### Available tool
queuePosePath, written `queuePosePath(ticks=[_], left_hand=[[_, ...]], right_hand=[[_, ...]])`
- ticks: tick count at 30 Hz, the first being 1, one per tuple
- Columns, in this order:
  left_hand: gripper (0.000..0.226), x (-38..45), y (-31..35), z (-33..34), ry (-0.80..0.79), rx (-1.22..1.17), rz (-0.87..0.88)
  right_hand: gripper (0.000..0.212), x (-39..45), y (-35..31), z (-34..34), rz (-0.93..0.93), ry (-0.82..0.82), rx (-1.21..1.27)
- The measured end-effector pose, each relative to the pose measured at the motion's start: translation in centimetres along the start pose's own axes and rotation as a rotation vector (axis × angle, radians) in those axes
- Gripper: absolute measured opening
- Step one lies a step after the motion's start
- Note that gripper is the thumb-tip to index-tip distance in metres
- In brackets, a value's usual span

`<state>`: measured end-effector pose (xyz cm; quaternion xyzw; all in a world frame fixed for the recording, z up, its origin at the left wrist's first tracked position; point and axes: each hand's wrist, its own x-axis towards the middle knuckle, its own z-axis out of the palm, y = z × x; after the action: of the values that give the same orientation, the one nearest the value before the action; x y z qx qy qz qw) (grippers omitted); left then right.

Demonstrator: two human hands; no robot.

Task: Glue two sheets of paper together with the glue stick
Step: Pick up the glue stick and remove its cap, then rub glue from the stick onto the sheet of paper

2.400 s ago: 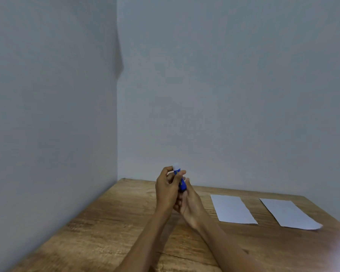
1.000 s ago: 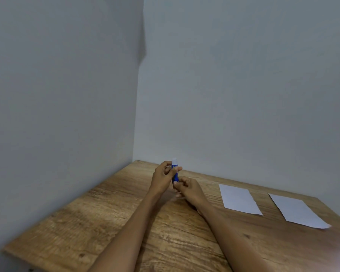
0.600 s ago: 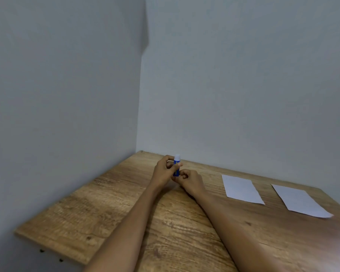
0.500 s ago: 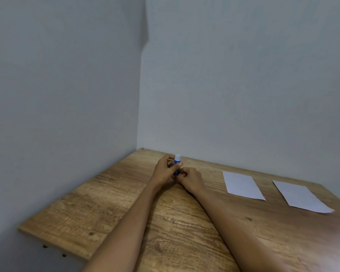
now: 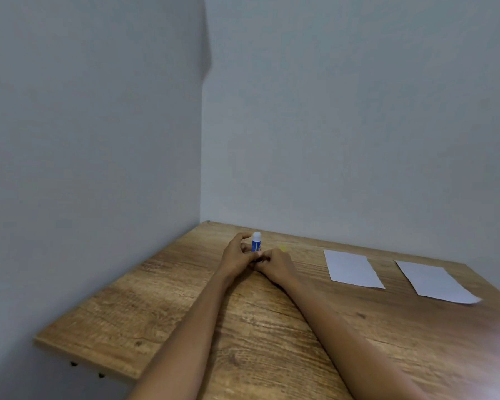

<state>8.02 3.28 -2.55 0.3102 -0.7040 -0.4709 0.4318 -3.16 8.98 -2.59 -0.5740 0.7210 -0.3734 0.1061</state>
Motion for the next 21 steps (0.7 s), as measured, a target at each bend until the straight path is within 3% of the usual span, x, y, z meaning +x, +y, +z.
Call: queuePosePath(ticks=[4, 8, 12, 14, 16, 18, 21], left_hand=[[0.066, 0.1, -0.3, -0.1, 0.005, 0.031, -0.032], [0.084, -0.5, 0.4, 0.0, 0.090, 0.034, 0.012], [0.039, -1.8, 3.0, 1.1, 0.393, 0.166, 0.436], [0.018, -2.6, 4.7, 3.1, 0.316, 0.287, 0.633], [0.011, -2.6, 5.8, 5.8, 0.130, 0.339, 0.652], [0.021, -1.8, 6.2, 9.1, -0.059, 0.385, 0.503], [0.031, 0.1, 5.9, 13.0, -0.159, 0.451, 0.245]], right_hand=[[0.012, -0.6, 0.1, -0.6, 0.021, -0.033, 0.078], [0.043, -1.7, 0.0, -2.3, 0.065, 0.042, 0.083], [0.038, -3.7, 2.2, -6.1, 0.096, 0.227, -0.087], [0.040, -4.4, 4.2, -8.4, 0.134, 0.260, -0.248], [0.041, -4.7, 6.3, -10.6, 0.185, 0.255, -0.366], [0.043, -4.7, 7.9, -12.4, 0.244, 0.208, -0.439], [0.047, -4.7, 9.4, -13.5, 0.299, 0.147, -0.452]])
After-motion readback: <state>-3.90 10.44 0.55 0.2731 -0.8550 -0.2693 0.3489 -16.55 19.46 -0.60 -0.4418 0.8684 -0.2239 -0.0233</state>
